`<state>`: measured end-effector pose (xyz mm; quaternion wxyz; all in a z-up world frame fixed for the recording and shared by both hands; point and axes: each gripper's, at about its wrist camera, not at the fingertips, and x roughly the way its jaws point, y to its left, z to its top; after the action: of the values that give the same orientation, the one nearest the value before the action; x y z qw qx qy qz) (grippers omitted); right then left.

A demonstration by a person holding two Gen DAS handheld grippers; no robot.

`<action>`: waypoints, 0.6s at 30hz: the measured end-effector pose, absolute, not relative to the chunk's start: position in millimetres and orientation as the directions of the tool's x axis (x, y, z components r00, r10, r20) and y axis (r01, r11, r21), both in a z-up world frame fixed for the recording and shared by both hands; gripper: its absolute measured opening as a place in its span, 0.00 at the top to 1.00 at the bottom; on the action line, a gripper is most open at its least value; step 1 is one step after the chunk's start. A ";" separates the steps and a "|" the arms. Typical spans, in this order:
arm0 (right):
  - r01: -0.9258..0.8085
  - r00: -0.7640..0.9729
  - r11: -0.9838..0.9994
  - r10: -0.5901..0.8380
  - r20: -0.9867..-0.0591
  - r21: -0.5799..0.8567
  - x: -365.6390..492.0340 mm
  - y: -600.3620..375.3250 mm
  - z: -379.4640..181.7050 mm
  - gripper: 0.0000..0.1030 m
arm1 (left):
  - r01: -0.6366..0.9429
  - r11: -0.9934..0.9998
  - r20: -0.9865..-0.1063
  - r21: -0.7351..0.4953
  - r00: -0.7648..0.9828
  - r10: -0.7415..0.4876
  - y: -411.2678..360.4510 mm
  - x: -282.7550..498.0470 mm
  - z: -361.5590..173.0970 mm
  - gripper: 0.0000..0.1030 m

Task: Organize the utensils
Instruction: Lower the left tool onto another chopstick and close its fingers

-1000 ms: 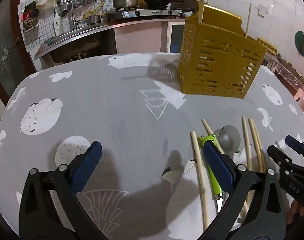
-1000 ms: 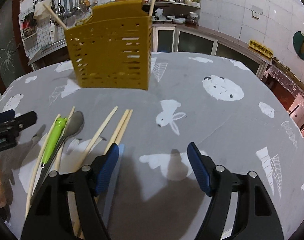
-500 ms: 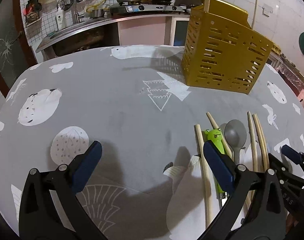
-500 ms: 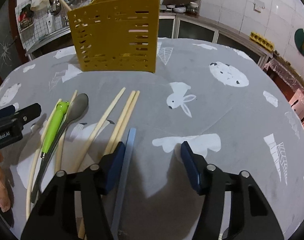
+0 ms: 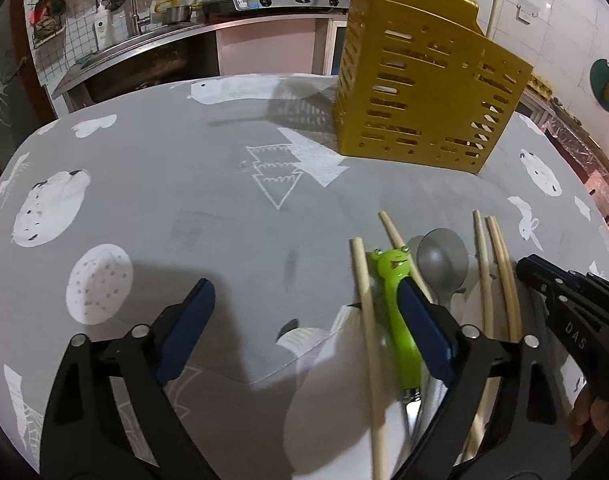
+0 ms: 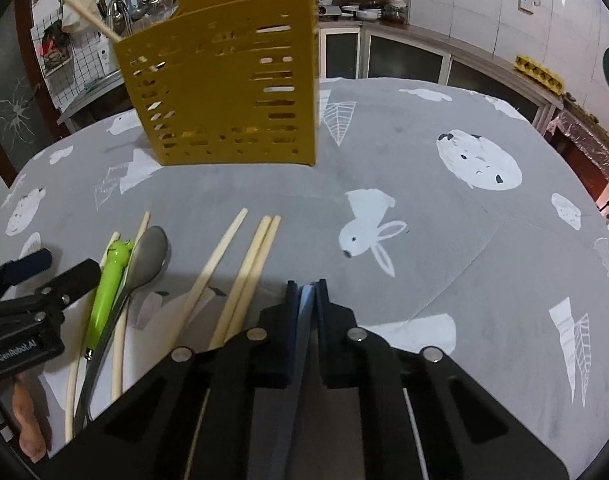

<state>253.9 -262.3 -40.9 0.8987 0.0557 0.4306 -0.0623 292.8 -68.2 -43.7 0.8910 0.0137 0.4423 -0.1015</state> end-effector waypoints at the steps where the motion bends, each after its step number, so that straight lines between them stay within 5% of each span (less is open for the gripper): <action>1: 0.168 0.621 0.985 -0.071 -0.781 0.045 254.6 -266.4 -40.5 0.92 | 0.195 0.978 -0.790 -0.068 0.588 -0.173 -69.4 293.5 -43.5 0.17; 7: 0.173 0.626 0.982 -0.052 -0.778 0.074 253.9 -275.1 -42.9 0.92 | 0.201 0.976 -0.808 -0.086 0.559 -0.186 -67.1 299.2 -45.3 0.38; 18: 0.183 0.625 0.981 -0.066 -0.778 0.064 255.3 -275.1 -44.1 0.92 | 0.213 0.977 -0.809 -0.021 0.570 -0.142 -87.6 302.0 -50.2 0.39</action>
<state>255.3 -275.1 -44.1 0.8987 0.0683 0.4277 -0.0692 302.0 -87.6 -50.2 0.8851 0.0392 0.4528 -0.1000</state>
